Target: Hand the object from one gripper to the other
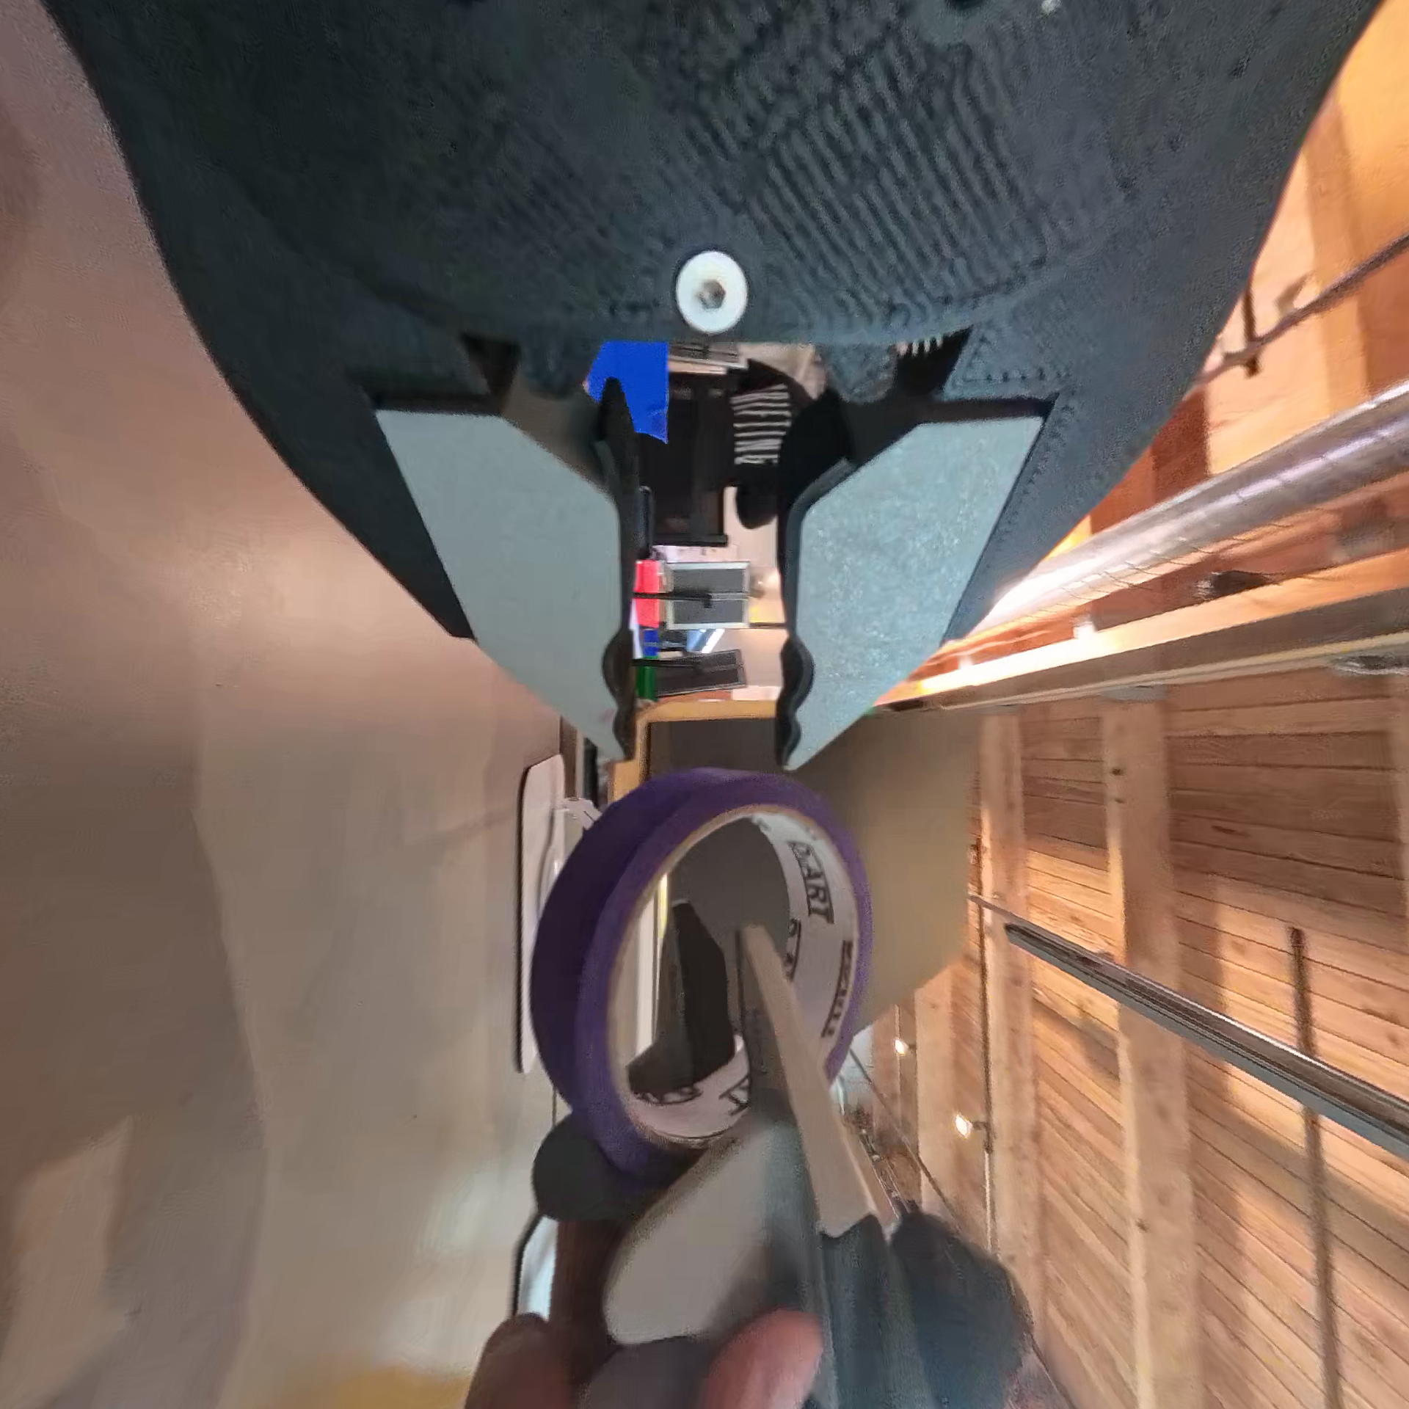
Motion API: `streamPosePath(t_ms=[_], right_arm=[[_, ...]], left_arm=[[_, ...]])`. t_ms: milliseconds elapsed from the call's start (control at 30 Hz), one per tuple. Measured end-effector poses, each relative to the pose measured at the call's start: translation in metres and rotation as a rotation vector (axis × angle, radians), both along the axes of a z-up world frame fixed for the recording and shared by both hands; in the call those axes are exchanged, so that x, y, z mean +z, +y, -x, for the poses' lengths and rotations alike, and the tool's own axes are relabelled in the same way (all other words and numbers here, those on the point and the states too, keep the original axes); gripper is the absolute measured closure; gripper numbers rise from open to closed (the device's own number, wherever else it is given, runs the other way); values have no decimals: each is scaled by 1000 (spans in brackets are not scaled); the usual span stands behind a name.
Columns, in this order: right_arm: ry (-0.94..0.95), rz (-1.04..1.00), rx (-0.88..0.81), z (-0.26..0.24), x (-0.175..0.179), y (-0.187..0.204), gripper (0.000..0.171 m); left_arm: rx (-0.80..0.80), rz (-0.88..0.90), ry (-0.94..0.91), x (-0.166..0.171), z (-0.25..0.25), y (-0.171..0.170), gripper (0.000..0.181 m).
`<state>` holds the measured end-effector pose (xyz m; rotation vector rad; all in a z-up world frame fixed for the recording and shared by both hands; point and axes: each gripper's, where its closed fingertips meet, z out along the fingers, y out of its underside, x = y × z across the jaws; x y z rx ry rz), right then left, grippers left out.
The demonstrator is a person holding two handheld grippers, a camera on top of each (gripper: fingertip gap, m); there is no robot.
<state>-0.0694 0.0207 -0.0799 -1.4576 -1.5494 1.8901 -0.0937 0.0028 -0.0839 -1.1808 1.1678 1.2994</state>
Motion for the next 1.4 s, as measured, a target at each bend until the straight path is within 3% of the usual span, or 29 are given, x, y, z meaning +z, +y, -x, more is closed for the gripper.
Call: streamPosePath(t_ms=[300,533,667,800,967,1200,1333,1400], right_arm=[[-90,182,60,0,-5,-4,148],[-73,467,151,-7,10,2,147],[-166,426,188,-5,-7,-11,147],[-186,386,226,-4,-13,-22,146],[-94,186,19,3,-9,8,116],[119,19,-74,-4,22,16,111],[213,-61,-113,-11,37,19,106],[245,-55,-63,-16,42,11,104]], left_arm=[[-26,-67,81,-1,-13,2,130],[-74,-140,154,-3,-29,3,134],[-76,-148,170,-3,-33,4,132],[-65,-116,141,-10,-32,6,150],[-115,24,-298,-4,-23,6,152],[-304,306,-1056,11,-31,-1,153],[-365,376,-1374,23,-23,-3,153],[-402,499,-1545,21,-26,-6,154]])
